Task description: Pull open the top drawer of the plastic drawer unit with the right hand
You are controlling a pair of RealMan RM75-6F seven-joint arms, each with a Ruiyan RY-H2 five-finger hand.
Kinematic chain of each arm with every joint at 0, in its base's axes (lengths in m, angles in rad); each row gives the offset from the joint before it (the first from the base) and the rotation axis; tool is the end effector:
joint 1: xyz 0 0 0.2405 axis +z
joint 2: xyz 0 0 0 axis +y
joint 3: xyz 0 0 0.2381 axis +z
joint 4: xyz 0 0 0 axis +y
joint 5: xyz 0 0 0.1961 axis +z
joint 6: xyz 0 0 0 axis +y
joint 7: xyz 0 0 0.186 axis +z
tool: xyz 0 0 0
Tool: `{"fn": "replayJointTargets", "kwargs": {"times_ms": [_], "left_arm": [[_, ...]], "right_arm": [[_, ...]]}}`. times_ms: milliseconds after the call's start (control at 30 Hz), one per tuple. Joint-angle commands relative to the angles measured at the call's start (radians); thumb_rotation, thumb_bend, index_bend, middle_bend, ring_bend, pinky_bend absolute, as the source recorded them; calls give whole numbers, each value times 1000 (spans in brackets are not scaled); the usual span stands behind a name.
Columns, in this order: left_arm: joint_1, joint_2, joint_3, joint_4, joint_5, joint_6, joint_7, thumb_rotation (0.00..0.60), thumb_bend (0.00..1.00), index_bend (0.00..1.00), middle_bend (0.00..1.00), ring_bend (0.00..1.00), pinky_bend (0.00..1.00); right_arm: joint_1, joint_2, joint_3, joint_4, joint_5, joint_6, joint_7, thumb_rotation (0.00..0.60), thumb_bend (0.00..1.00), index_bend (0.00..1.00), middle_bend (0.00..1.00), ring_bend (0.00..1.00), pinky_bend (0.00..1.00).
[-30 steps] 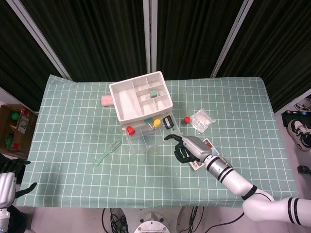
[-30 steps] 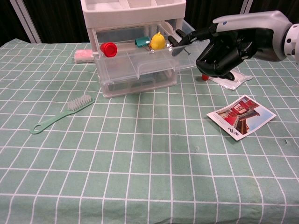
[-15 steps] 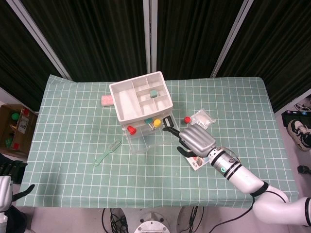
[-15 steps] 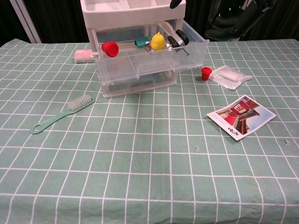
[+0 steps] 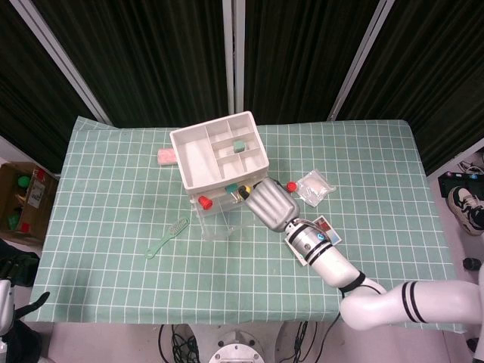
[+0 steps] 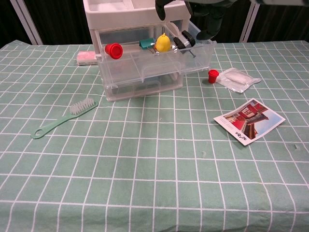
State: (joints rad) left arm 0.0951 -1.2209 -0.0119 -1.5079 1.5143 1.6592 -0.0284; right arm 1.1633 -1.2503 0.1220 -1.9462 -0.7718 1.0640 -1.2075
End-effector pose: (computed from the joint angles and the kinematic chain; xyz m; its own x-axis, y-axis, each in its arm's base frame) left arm -0.3210 0.1573 0.1638 0.3856 -0.0652 0.9204 0.9165 0.1420 -0.3739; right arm 0.0105 -0.3547 0.0384 0.8800 0.2079 0.4271 -0.2493 -0.5632 0.7878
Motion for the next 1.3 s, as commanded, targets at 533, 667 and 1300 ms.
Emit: {"fn": "replayJointTargets", "kwargs": {"times_ms": [533,667,1300], "left_arm": [[5,-14,-5,37,-4,-5,-32,600,54,327,266,211,205],[3,-15,-7,41,-3,-8,-37,600,54,327,266,210,205],[0,-16,-12,53,-8,-18,-62,600,54,327,266,211,205]], "right_arm": [[41,-124,-27,125,140,75,-17,600,149,288,934,998,1000],[42,-133,-22,145,169,65,2,600,147,287,934,998,1000],[99,-176,7,219,290,45,13,600,86,368,936,1000,1000]]}}
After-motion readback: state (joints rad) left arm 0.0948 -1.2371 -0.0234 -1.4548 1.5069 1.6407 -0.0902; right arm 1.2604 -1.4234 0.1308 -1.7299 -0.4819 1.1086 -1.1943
